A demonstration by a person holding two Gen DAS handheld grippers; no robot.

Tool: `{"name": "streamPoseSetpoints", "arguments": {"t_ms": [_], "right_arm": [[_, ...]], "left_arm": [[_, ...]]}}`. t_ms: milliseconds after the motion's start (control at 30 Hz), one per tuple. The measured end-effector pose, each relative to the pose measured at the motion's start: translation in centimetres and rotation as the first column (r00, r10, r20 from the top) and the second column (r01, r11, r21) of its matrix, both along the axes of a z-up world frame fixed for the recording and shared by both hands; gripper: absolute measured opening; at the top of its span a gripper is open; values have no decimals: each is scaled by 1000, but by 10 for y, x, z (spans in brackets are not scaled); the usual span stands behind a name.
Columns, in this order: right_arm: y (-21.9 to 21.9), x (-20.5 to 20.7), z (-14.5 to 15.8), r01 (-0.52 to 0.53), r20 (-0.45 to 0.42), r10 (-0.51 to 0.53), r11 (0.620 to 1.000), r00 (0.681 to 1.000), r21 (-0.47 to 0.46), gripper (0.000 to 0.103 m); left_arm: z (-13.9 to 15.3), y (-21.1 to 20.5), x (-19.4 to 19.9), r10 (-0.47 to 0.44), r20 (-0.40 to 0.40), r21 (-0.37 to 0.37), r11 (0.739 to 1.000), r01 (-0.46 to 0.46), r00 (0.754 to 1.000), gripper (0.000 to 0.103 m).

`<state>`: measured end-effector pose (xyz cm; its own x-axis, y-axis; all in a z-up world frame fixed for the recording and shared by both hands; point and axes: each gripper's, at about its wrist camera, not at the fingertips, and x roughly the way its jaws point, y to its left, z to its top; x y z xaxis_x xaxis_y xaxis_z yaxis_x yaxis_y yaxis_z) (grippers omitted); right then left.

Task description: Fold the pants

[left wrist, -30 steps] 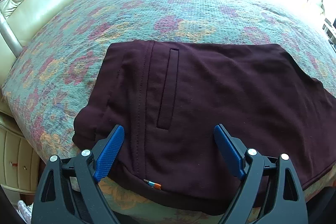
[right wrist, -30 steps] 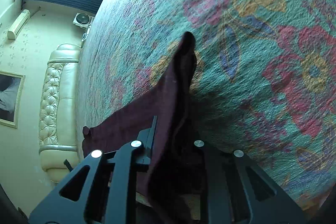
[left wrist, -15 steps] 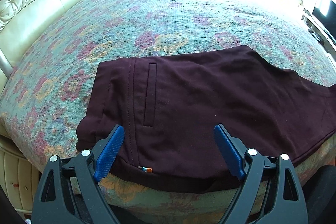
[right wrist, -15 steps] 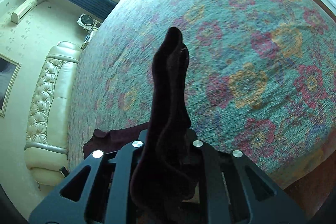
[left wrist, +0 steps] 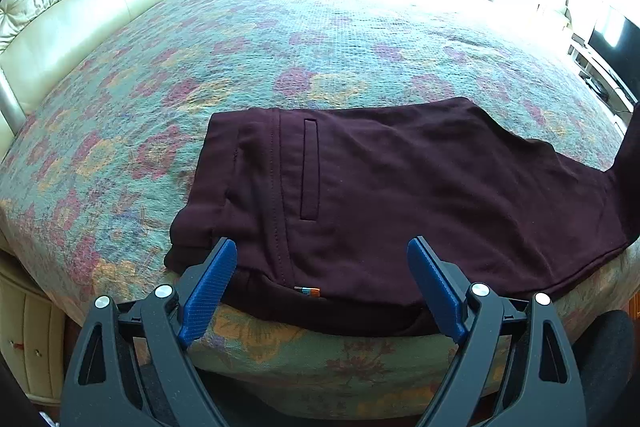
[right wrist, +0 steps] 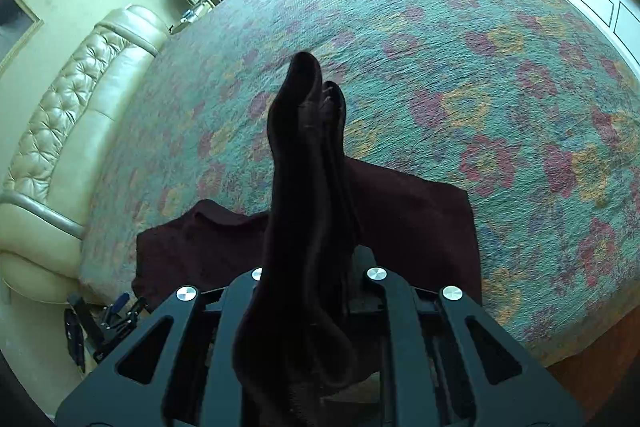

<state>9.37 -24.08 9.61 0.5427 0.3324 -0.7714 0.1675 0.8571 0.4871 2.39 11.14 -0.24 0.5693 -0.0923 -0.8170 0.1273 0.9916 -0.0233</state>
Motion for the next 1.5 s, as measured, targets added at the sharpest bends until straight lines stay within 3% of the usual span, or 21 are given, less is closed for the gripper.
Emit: {"name": "streamPoseSetpoints", "arguments": {"t_ms": [167, 300, 600, 800, 867, 1100, 1233, 1400, 1500], "right_arm": [[65, 21, -43, -60, -82, 49, 989, 995, -135, 13], [105, 29, -67, -115, -128, 95, 980, 987, -161, 13], [164, 37, -89, -164, -177, 104, 914, 979, -372, 15], [180, 37, -95, -165, -184, 99, 909, 978, -383, 28], [186, 35, -93, -169, -176, 110, 915, 978, -367, 37], [201, 27, -88, -204, -149, 169, 944, 974, -260, 40], [203, 20, -82, -248, -113, 242, 968, 964, -39, 42], [173, 3, -65, -166, -13, 166, 986, 986, 1, 42], [143, -1, -74, -88, -20, 90, 993, 996, 79, 42]], "left_arm": [[2, -2, -3, -17, 6, -7, 1000, 17, 1000, 86], [4, -5, -4, -27, 10, -15, 1000, 27, 1000, 86], [3, -9, -5, -38, 9, -25, 999, 38, 999, 86], [2, -9, -6, -40, 4, -28, 999, 40, 999, 86], [1, -9, -6, -42, 4, -29, 999, 42, 999, 86], [1, -8, -6, -38, -1, -34, 999, 38, 999, 86], [0, -6, -5, -34, -4, -36, 999, 34, 999, 86], [-1, -2, -3, -25, -7, -43, 999, 25, 1000, 86], [-2, 0, -2, -18, -13, -57, 998, 17, 1000, 86]]}}
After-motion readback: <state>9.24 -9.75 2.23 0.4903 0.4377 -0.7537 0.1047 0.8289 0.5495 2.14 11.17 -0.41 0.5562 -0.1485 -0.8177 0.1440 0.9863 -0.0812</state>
